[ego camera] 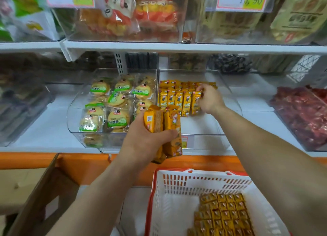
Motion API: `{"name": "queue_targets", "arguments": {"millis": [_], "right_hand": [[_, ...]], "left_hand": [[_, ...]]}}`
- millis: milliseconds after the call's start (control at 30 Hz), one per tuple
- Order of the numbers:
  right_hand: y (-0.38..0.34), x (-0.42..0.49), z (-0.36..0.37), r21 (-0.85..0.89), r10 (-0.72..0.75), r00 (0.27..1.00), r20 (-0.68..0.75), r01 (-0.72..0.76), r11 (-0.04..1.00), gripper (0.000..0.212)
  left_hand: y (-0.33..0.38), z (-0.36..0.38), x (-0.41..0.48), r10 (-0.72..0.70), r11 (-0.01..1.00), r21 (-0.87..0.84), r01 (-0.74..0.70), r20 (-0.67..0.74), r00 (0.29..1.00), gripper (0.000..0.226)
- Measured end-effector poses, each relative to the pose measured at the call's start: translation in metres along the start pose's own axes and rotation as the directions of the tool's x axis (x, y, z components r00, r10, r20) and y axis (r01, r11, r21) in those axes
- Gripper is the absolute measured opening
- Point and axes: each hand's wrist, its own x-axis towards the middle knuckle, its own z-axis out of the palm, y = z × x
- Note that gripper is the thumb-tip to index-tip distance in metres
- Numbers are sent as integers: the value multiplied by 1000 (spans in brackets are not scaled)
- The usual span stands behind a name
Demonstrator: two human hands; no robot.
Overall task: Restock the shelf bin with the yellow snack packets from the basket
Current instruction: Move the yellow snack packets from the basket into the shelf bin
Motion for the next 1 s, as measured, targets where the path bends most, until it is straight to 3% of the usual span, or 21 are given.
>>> {"name": "queue_targets", "arguments": {"millis": [200,367,467,567,700,867,1000], "right_hand": [[4,12,15,-11,59,995,-78,-60,998,40],[-8,-18,-1,89,55,997,-62,-50,995,47],[-21,-68,-27,250,-41,998,-54,54,967,35],[-27,-138,-56,461,-134,986,101,73,884,26],[-25,-216,-79,626,-210,922,324,-43,779,49],[-18,-238,-83,663,-179,946,271,-49,747,81],[-11,-239,-95,646,-242,906,347,-44,762,91]], "left_hand": [[-5,1,2,3,1000,10,-3,11,1000,44],[-5,6,2,-13,1000,-9,13,11,1000,47],[-5,11,0,-24,1000,-16,25,4,1000,44],[-5,20,-1,-49,998,-49,50,22,999,38],[-2,41,-10,-63,986,-148,78,101,993,32],[-4,64,-21,-75,976,-191,106,164,984,38],[-1,73,-28,-98,982,-134,129,214,972,67]]}}
